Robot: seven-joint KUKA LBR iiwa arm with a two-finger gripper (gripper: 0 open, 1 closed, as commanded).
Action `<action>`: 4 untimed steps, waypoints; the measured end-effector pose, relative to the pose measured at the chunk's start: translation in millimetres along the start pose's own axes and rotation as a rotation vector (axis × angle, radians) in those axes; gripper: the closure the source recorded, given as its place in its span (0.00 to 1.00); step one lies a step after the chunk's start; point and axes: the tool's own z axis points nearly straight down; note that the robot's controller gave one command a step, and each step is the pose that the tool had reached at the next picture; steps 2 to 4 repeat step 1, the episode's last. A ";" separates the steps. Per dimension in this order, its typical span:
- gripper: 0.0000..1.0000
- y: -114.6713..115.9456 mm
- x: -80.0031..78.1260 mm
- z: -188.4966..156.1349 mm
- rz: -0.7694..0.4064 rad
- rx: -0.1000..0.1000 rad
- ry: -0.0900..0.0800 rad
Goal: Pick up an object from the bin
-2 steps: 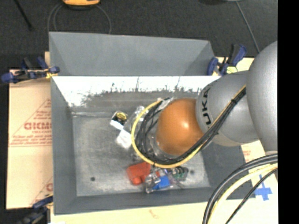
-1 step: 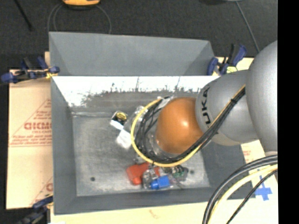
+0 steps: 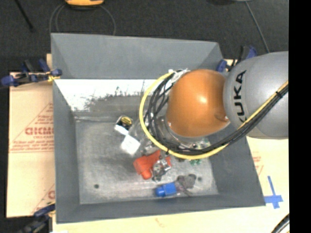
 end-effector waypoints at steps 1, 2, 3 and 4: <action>1.00 57.0 -24.4 -171.5 -0.379 -0.001 -0.001; 1.00 57.0 -24.4 -171.5 -0.379 -0.001 -0.001; 1.00 57.0 -24.4 -171.5 -0.379 -0.001 -0.001; 1.00 57.0 -24.4 -171.5 -0.379 -0.001 -0.001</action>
Offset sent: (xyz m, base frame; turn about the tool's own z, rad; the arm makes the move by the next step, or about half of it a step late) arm -0.0028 0.0609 0.1676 -0.3791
